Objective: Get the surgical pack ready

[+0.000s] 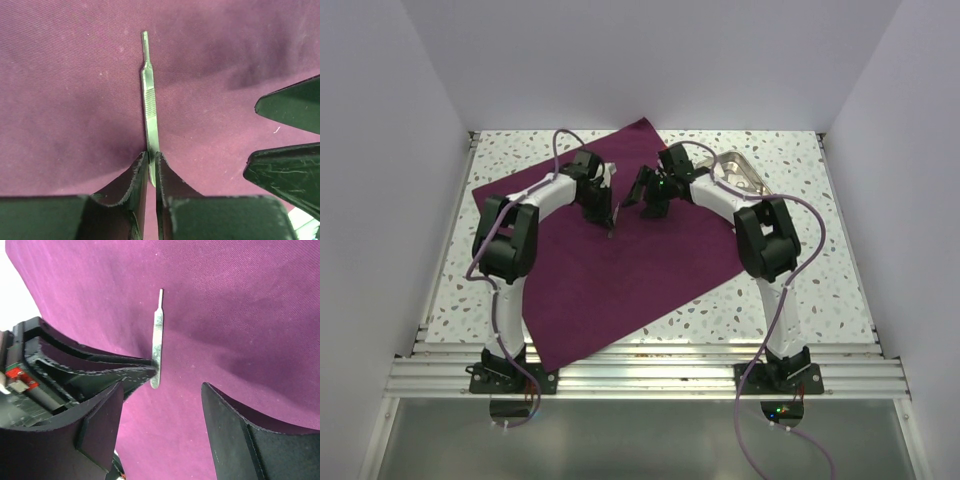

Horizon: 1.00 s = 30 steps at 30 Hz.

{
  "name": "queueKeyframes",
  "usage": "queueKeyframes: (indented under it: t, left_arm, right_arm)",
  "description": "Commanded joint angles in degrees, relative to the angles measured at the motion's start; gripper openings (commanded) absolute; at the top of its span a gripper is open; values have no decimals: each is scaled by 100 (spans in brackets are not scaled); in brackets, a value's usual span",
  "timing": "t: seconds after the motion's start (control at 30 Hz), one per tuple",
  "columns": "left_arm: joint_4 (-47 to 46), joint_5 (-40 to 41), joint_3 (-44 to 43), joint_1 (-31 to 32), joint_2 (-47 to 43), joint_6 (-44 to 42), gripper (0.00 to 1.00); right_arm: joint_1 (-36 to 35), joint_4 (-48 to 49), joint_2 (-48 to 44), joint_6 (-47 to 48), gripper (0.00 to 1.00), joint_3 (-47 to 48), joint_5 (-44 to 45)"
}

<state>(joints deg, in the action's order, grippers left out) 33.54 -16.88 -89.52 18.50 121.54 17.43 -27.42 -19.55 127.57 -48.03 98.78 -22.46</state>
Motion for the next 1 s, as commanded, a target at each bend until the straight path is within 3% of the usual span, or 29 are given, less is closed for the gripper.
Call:
queueKeyframes:
  t: [0.0,0.13,0.27,0.53,0.8,0.97]
  left_arm:
    - [-163,-192,13,-22,116,67,15]
    - [-181,-149,31,-22,133,76,18]
    - [-172,9,22,-22,142,41,31]
    - [-479,677,13,4,-7,190,36]
    - [-559,1477,-768,92,282,322,42]
    - [-217,1836,-1638,241,766,331,39]
  right_arm:
    - [-26,127,137,-198,67,247,-198]
    - [-35,373,207,-496,65,133,-276]
    - [-62,285,260,-471,64,220,-242]
    - [-36,31,-82,-287,63,80,144]
    - [368,-831,-803,267,63,-16,866]
    - [588,-866,-1234,435,63,-350,892]
